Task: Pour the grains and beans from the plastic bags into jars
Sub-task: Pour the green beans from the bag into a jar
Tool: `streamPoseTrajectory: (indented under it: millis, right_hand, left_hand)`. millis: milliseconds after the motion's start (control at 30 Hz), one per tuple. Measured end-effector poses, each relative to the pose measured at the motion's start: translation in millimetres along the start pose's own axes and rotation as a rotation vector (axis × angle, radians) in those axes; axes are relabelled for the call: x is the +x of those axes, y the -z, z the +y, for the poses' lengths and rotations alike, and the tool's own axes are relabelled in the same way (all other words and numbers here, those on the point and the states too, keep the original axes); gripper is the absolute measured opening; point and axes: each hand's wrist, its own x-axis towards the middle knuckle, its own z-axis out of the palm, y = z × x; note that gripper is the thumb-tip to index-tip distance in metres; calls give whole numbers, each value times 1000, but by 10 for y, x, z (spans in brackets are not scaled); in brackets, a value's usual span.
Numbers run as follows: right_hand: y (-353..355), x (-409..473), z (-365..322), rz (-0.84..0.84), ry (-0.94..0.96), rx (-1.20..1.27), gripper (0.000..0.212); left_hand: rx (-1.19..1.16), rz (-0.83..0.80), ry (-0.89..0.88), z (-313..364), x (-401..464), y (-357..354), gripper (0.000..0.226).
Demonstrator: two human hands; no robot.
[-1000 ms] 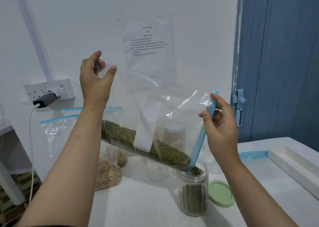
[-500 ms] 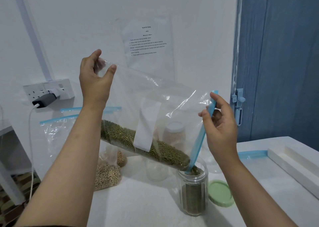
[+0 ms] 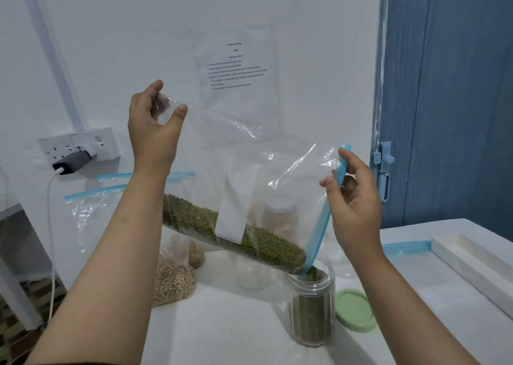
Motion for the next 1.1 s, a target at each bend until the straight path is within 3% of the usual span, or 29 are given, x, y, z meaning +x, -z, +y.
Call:
streamPoseTrajectory:
  millis: [1100]
  right_hand:
    - [16,21,62,10,6,-2,40]
  left_hand:
    - [41,-5,-11,77,12,-7,48]
